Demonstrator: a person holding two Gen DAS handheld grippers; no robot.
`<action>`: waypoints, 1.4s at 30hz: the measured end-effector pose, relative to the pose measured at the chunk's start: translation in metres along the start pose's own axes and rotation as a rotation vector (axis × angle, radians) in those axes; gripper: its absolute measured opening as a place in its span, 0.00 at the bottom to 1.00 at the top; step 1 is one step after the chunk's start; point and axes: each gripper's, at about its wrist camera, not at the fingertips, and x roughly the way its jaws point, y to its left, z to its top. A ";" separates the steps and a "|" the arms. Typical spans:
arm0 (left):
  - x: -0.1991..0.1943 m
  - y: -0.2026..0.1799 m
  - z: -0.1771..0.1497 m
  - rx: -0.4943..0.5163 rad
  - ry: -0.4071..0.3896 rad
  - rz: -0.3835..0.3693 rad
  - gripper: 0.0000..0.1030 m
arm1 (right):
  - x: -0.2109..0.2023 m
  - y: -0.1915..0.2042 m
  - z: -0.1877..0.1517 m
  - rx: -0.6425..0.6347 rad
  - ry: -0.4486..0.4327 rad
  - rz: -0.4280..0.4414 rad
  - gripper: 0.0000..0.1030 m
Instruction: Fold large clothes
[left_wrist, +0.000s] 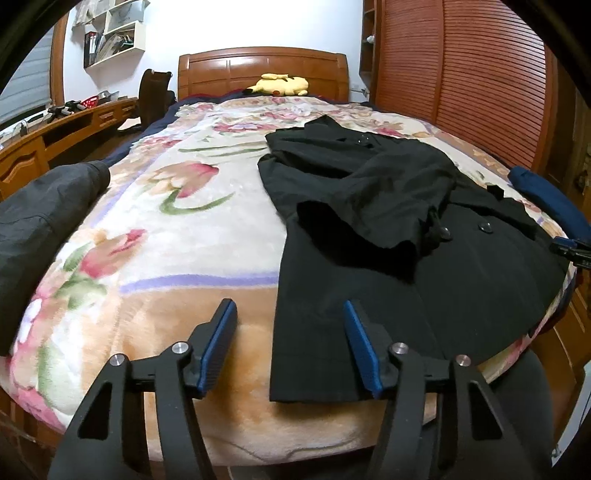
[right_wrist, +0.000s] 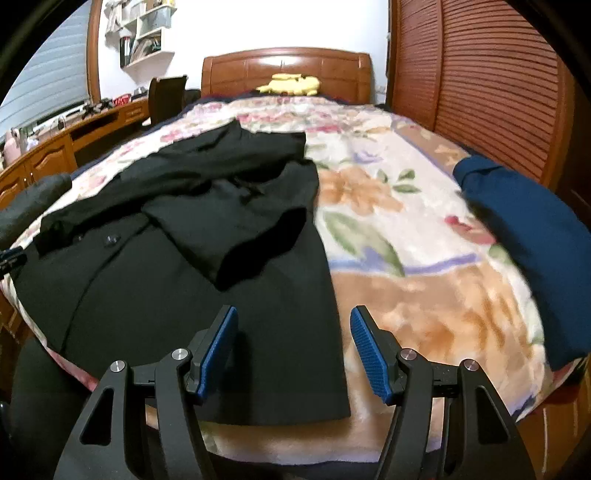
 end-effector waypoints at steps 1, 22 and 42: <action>0.000 -0.001 -0.001 0.004 -0.003 0.003 0.59 | 0.002 0.000 0.000 -0.004 0.011 0.000 0.63; -0.052 -0.019 -0.001 0.009 -0.134 -0.069 0.05 | 0.001 0.000 -0.004 -0.005 0.023 0.158 0.10; -0.155 -0.012 0.044 0.034 -0.362 -0.060 0.04 | -0.115 0.000 0.019 -0.025 -0.300 0.212 0.08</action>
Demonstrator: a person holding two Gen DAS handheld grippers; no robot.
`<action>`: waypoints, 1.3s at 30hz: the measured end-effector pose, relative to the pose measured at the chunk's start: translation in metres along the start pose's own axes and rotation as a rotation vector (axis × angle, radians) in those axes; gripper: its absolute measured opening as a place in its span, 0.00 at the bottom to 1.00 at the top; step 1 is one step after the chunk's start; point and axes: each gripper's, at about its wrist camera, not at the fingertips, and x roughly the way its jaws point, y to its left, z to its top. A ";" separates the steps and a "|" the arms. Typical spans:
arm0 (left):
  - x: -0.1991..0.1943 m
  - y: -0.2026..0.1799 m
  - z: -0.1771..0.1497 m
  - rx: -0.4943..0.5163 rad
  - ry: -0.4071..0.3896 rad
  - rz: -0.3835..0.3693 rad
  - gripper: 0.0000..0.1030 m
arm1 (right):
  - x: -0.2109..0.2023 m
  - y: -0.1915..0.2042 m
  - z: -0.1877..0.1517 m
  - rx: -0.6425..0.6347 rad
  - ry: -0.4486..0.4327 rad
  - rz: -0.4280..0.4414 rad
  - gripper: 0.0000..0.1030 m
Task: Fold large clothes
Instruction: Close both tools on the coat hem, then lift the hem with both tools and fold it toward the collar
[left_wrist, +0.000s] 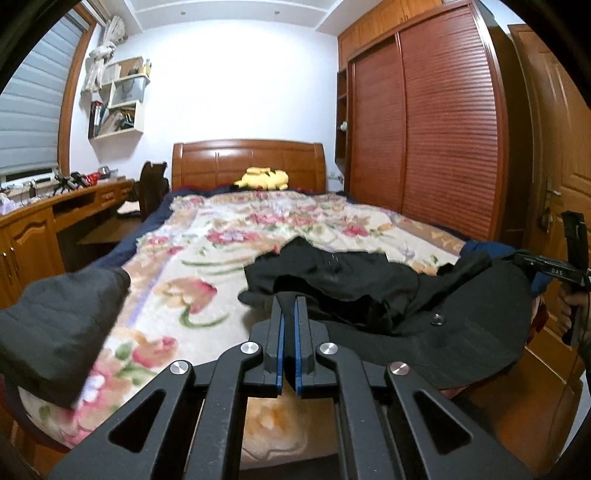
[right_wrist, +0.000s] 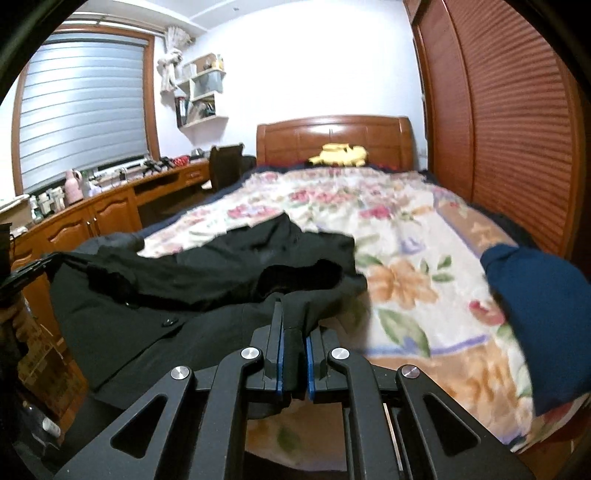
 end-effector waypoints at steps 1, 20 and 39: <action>-0.003 0.001 0.005 0.004 -0.012 0.005 0.04 | -0.002 0.001 0.002 -0.005 -0.011 0.000 0.08; -0.065 0.005 0.064 0.046 -0.176 0.031 0.04 | -0.064 0.018 0.015 -0.090 -0.209 0.031 0.08; 0.154 0.061 0.023 -0.013 0.202 0.188 0.04 | 0.170 0.004 0.011 -0.039 0.107 -0.067 0.08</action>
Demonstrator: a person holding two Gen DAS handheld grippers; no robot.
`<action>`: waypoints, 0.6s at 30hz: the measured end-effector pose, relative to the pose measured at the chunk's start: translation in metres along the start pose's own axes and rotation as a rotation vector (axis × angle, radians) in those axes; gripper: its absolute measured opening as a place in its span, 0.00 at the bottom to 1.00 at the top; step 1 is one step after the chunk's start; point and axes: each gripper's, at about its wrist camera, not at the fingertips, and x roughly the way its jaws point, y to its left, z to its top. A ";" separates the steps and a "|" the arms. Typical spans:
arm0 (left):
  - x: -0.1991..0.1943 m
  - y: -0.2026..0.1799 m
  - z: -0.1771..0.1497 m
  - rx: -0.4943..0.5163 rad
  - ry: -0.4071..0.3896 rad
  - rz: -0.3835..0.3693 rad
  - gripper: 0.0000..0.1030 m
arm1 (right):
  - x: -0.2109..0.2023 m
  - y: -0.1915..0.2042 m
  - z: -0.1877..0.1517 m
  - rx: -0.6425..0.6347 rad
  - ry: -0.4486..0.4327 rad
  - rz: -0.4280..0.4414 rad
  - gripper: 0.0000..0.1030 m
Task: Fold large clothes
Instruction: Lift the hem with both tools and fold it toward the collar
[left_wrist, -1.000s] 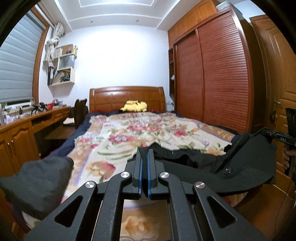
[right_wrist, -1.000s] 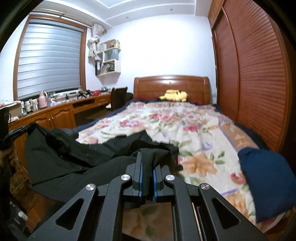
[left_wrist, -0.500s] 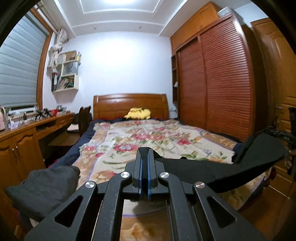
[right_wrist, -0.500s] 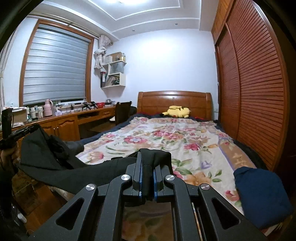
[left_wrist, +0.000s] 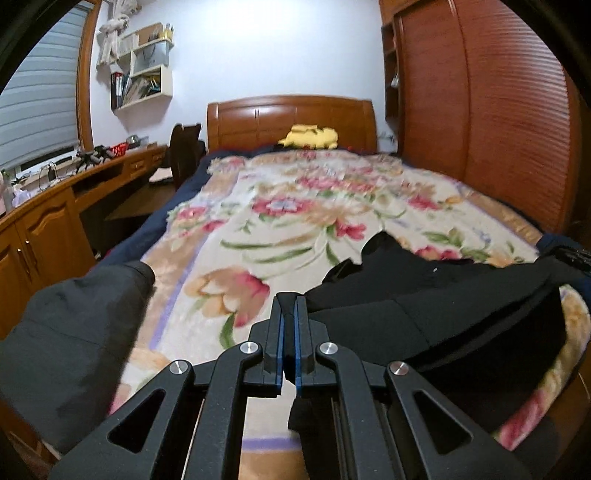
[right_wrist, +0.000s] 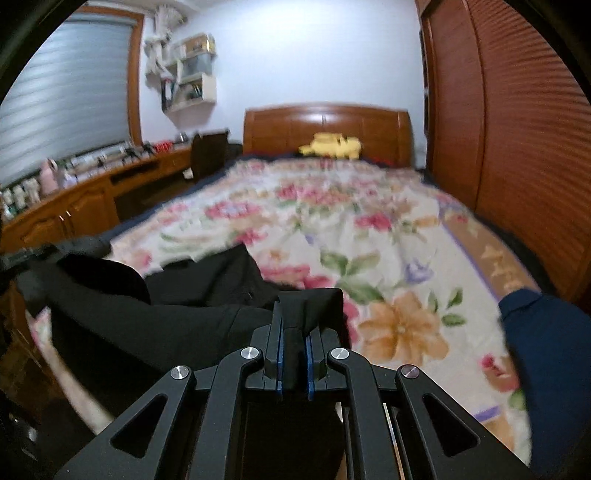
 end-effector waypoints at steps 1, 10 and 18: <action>0.008 0.000 -0.001 0.000 0.011 0.001 0.04 | 0.013 0.001 -0.002 -0.002 0.018 -0.004 0.08; 0.086 -0.005 0.027 0.014 0.070 0.013 0.05 | 0.120 -0.007 0.019 -0.003 0.116 -0.035 0.08; 0.148 -0.011 0.080 0.046 0.059 0.066 0.05 | 0.194 -0.017 0.063 0.031 0.095 -0.072 0.08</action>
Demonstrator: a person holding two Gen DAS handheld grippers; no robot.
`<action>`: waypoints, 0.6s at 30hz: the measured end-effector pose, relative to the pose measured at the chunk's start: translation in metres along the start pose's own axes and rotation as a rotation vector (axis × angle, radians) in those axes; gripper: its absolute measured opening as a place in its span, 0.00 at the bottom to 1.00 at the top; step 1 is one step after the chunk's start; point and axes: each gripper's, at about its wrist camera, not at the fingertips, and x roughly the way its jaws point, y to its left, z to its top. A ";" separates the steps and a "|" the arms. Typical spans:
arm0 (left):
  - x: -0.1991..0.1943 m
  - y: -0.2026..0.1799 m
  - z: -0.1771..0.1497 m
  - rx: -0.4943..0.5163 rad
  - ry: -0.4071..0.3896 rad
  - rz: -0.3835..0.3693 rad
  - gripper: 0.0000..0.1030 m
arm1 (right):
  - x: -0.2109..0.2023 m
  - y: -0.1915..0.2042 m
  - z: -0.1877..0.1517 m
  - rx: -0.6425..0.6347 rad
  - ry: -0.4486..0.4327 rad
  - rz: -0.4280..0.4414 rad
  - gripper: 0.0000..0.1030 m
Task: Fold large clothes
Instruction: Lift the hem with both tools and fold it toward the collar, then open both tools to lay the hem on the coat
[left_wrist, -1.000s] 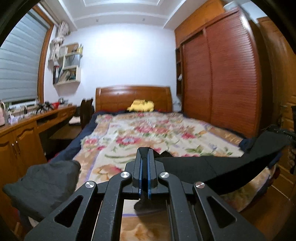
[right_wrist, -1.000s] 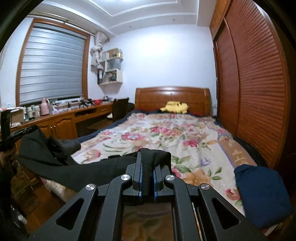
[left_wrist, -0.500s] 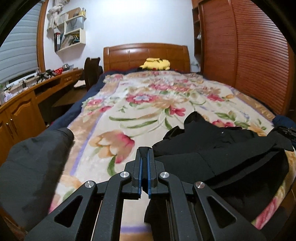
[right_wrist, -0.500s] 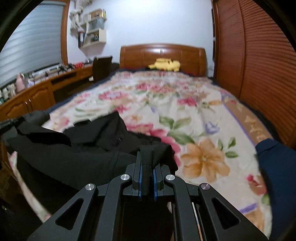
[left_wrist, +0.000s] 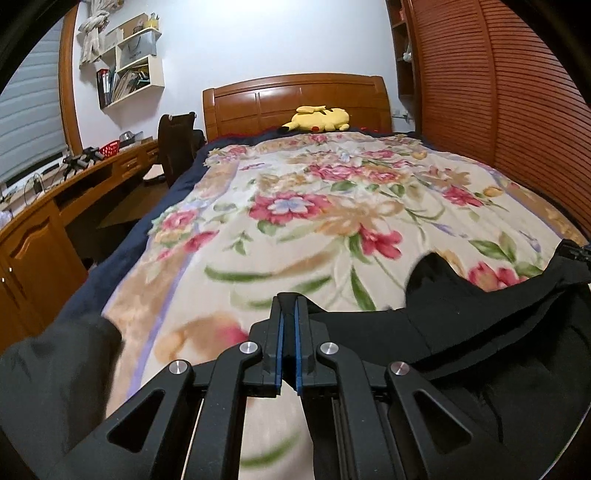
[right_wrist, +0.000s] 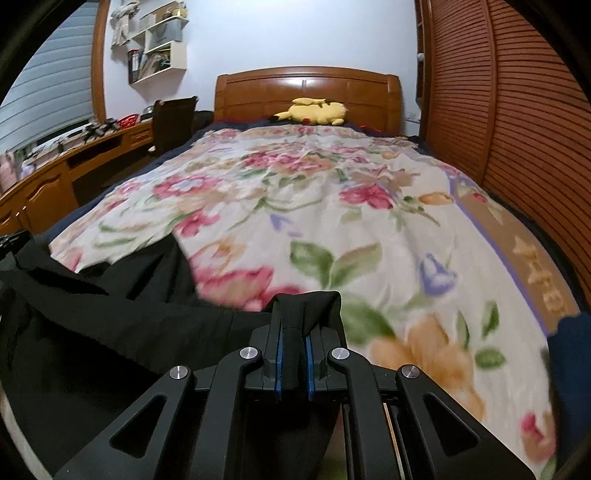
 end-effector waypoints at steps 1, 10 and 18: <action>0.009 0.000 0.007 0.001 -0.001 0.008 0.05 | 0.007 0.000 0.004 0.004 -0.004 -0.003 0.08; 0.049 0.005 0.023 -0.045 0.024 0.003 0.08 | 0.081 0.003 0.031 0.019 0.000 -0.050 0.08; 0.022 0.004 -0.005 -0.076 0.033 -0.067 0.78 | 0.089 0.006 0.035 0.001 0.015 -0.025 0.29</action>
